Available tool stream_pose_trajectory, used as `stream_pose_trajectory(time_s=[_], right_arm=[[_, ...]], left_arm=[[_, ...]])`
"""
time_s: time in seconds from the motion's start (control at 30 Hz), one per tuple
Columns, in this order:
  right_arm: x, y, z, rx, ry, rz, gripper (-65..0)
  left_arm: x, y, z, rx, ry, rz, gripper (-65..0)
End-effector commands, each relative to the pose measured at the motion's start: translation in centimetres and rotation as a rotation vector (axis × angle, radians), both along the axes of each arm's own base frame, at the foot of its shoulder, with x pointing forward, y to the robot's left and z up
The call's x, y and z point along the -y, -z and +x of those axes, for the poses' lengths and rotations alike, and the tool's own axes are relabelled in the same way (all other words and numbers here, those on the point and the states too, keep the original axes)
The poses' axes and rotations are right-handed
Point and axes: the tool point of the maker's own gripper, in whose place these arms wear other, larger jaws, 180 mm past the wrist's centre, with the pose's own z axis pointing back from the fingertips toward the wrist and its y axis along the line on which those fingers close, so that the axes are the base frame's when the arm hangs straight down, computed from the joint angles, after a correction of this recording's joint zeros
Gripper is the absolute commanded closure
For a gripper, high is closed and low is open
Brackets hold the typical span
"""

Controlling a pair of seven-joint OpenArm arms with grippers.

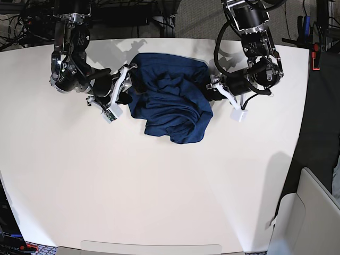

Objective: Fold the T-shirt properly
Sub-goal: 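Release the folded end and hold the bundle edge with the right gripper, then release the bundle with both grippers and pull them back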

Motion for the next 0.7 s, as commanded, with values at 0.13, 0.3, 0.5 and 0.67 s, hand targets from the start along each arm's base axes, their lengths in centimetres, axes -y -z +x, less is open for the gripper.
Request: stream_pose_trajectory(time_s=[0.13, 0.3, 0.5, 0.67], right_arm=[[-0.2, -1.3, 1.0, 0.051, 0.0, 0.025, -29.9], [0.6, -0.5, 1.1, 0.045, 0.009, -0.041, -29.9], [0.6, -0.3, 1.2, 0.049, 0.005, -0.068, -30.0], [0.0, -0.4, 1.2, 0.049, 0.008, -0.051, -30.0]], left_arm=[[-4.9, 0.2, 0.2, -0.004, -0.052, 0.097, -25.0], [-6.8, 0.3, -0.1, -0.015, -0.116, 0.097, -25.3], [-6.8, 0.5, -0.3, -0.026, -0.125, 0.088, -27.9], [-4.3, 0.6, -0.3, -0.03, -0.1, 0.044, -29.4]])
